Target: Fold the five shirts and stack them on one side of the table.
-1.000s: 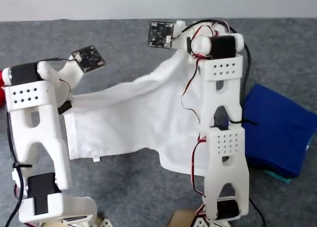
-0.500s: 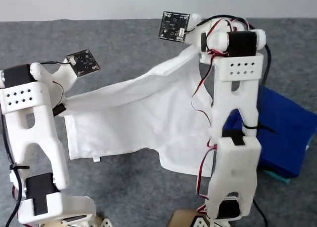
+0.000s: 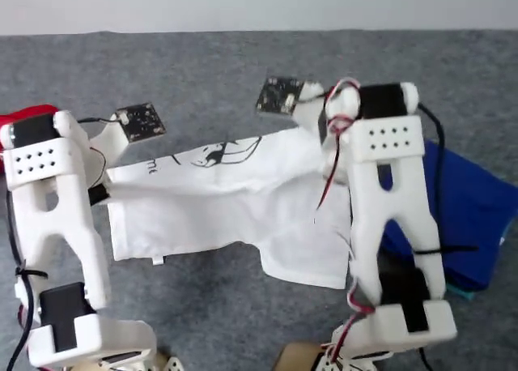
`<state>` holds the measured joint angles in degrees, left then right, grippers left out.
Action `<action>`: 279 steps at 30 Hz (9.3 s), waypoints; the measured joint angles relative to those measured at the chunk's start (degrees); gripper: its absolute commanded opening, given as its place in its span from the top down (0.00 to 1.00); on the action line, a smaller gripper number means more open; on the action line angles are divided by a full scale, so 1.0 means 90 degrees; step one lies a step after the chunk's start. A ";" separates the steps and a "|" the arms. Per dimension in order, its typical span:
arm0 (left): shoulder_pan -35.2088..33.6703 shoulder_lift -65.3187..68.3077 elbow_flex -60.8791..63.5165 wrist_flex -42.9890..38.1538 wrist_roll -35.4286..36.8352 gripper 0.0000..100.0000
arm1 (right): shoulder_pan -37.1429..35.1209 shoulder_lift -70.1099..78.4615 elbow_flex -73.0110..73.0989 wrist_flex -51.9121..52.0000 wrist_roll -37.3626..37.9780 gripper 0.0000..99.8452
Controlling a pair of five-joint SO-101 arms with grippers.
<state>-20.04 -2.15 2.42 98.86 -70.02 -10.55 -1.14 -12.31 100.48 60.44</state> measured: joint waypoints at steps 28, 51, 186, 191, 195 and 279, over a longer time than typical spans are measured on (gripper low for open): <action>-0.0518 -0.0039 0.1162 -0.0010 -0.0283 0.89 | -0.0068 -0.2589 0.4259 -0.0889 -0.0264 0.71; -0.0020 -0.0654 0.0752 -0.0733 0.2774 1.00 | -0.0068 -0.2383 0.3468 -0.2266 -0.2774 0.99; 0.3009 0.3790 -0.4474 -0.0010 0.6662 0.99 | 0.7551 -0.3546 -0.0742 0.0010 -0.2667 0.99; 0.1963 0.3028 -0.3233 -0.0010 0.7277 0.85 | 0.7228 -0.3546 -0.0742 0.0010 -0.2667 0.99; 0.0996 0.2823 -0.2745 -0.0010 0.7346 0.81 | 0.7062 -0.3546 -0.0742 0.0010 -0.2667 0.99; -0.1299 0.2149 -0.1475 -0.0313 0.5783 1.00 | 0.6457 -0.3614 -0.0518 0.0010 -0.2667 0.99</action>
<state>-31.74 17.19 -10.86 96.04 -17.98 47.56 -33.67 -16.97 100.57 36.44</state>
